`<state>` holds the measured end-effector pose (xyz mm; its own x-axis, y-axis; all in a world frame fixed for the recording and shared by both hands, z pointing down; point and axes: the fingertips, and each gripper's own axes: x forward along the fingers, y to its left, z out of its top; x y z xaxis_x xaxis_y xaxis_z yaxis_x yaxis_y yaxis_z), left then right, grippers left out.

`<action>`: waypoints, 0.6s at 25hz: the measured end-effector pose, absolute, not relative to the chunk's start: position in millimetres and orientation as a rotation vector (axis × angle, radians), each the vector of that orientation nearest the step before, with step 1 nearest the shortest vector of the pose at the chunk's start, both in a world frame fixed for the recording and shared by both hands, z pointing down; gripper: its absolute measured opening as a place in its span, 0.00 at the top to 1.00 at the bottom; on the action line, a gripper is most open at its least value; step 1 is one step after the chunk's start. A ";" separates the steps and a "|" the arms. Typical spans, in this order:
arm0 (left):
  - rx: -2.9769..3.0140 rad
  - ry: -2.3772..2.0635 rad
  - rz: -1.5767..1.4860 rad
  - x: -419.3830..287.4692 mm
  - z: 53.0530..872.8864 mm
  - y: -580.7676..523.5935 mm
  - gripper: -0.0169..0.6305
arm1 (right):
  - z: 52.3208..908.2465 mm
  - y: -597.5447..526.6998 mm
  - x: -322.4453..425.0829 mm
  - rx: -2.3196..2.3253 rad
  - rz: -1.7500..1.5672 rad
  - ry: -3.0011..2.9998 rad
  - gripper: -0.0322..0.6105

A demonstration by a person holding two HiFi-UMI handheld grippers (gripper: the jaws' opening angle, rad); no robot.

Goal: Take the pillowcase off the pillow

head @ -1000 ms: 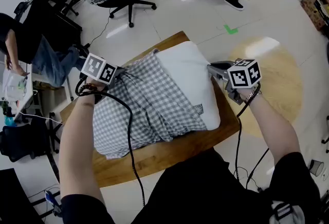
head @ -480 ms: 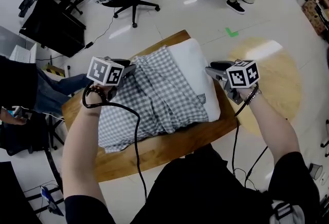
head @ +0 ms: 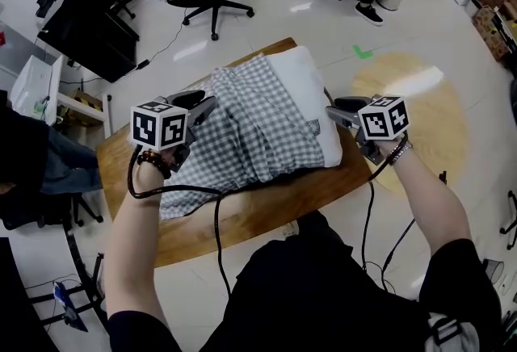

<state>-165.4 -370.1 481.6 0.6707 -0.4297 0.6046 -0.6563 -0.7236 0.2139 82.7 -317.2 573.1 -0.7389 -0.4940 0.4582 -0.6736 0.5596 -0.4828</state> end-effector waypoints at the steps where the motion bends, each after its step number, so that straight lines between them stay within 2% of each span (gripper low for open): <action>1: 2.477 -0.849 0.705 -167.0 477.8 -358.6 0.76 | 572.7 -309.5 79.2 0.967 0.953 -2.522 0.70; 6: 2.484 -0.835 0.516 -163.8 471.1 -296.9 0.75 | 573.2 -272.6 70.8 0.974 0.968 -2.498 0.67; 15: 2.367 -0.837 0.364 -173.1 533.1 -219.5 0.70 | 586.4 -248.9 62.8 1.059 1.015 -2.437 0.67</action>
<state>-173.1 -219.5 533.1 0.7642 -0.4797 0.4312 -0.6425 -0.6245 0.4440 62.8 -248.9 586.4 -0.6851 -0.5195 0.5106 -0.7284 0.4796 -0.4893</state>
